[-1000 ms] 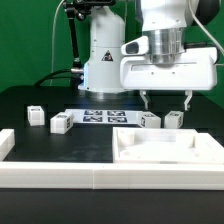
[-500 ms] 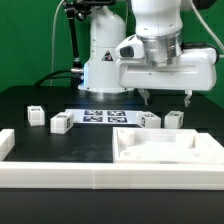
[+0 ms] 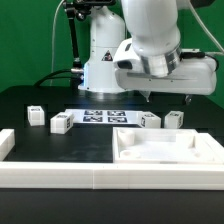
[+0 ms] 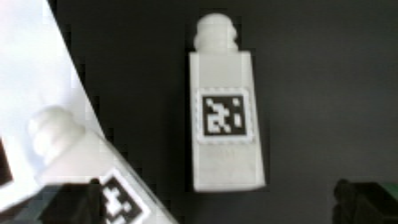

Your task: Assemble one leg

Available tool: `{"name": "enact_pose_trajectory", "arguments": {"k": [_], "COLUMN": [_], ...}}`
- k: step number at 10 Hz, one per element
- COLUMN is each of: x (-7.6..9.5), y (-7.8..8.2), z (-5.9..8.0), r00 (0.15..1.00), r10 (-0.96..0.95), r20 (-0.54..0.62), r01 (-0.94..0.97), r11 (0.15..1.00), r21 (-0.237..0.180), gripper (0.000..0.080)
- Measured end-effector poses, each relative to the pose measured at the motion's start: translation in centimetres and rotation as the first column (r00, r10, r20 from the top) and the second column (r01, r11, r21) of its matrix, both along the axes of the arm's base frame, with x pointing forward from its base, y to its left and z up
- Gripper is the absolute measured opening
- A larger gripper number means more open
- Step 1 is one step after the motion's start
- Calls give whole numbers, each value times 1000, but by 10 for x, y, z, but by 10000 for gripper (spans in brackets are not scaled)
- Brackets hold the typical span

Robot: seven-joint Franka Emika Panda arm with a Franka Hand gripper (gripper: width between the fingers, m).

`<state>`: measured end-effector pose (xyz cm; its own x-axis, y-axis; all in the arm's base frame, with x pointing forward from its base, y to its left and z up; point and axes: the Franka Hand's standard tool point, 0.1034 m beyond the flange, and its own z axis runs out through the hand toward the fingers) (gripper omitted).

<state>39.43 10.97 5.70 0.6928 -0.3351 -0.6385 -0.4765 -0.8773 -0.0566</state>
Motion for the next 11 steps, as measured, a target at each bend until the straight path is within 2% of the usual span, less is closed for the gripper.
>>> {"name": "enact_pose_trajectory", "arguments": {"k": [1, 2, 3, 6, 11], "x": [-1, -8, -8, -9, -19], "y": [-1, 4, 8, 19, 28], "z": [-5, -7, -11, -16, -35], "r00": [999, 994, 988, 988, 986], "r10": [2, 15, 22, 41, 59], "r20": [-38, -111, -155, -148, -158], "r01": [-1, -11, -13, -33, -52], "r11": [1000, 999, 998, 998, 998], "r21": [15, 41, 54, 55, 46], "gripper": [649, 649, 649, 649, 649]}}
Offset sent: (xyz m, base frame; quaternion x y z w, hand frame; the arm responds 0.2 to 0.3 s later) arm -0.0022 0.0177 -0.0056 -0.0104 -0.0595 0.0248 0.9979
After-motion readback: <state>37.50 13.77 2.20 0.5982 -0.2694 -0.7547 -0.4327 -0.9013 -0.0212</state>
